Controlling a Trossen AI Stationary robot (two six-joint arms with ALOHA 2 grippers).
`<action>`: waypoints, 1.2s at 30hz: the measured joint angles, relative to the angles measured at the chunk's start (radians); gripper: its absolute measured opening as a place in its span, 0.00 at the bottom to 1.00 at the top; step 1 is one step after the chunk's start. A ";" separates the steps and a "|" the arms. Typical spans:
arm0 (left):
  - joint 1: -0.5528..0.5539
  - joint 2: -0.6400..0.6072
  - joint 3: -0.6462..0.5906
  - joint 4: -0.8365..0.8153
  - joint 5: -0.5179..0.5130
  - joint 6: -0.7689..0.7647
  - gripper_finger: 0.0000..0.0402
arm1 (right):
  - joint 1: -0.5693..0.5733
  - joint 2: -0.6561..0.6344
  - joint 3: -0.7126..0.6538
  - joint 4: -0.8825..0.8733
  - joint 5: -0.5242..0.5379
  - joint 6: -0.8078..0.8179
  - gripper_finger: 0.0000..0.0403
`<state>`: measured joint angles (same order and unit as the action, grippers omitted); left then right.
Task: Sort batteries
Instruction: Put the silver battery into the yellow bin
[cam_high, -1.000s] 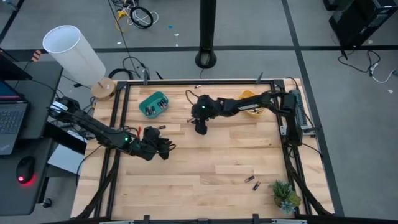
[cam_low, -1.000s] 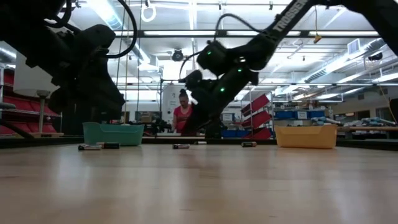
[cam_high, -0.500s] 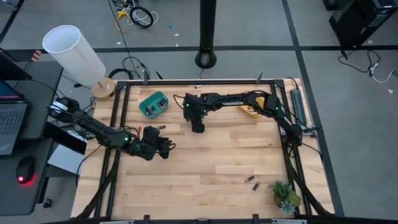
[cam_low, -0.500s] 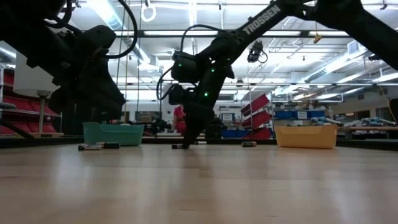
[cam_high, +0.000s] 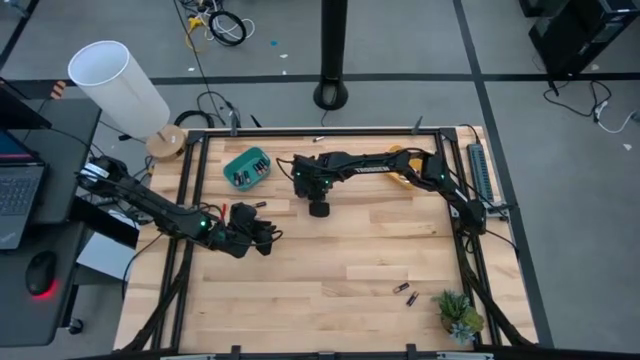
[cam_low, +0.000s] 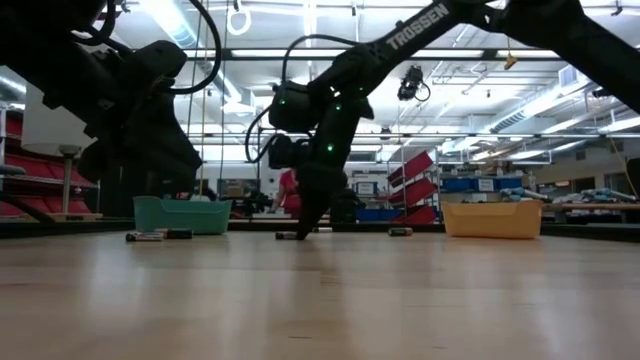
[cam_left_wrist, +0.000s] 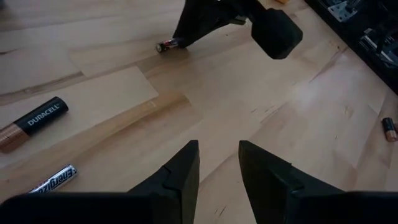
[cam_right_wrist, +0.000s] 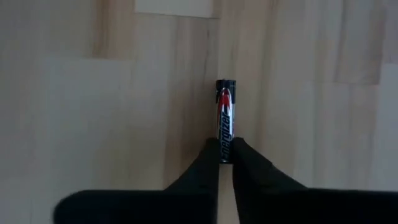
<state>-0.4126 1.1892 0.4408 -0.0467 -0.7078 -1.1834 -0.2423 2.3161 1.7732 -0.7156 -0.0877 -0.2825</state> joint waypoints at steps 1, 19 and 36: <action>0.000 0.000 0.000 -0.001 0.002 0.000 0.31 | 0.001 -0.001 0.000 -0.003 -0.001 0.000 0.05; 0.000 0.000 0.000 -0.012 0.058 0.000 0.31 | -0.068 -0.097 -0.010 -0.059 -0.060 0.022 0.00; 0.004 0.000 0.000 0.077 0.020 -0.001 0.31 | -0.178 -0.056 0.030 0.289 -0.108 0.410 0.06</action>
<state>-0.4087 1.1889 0.4412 0.0306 -0.6874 -1.1845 -0.4205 2.2605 1.8029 -0.4270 -0.1957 0.1272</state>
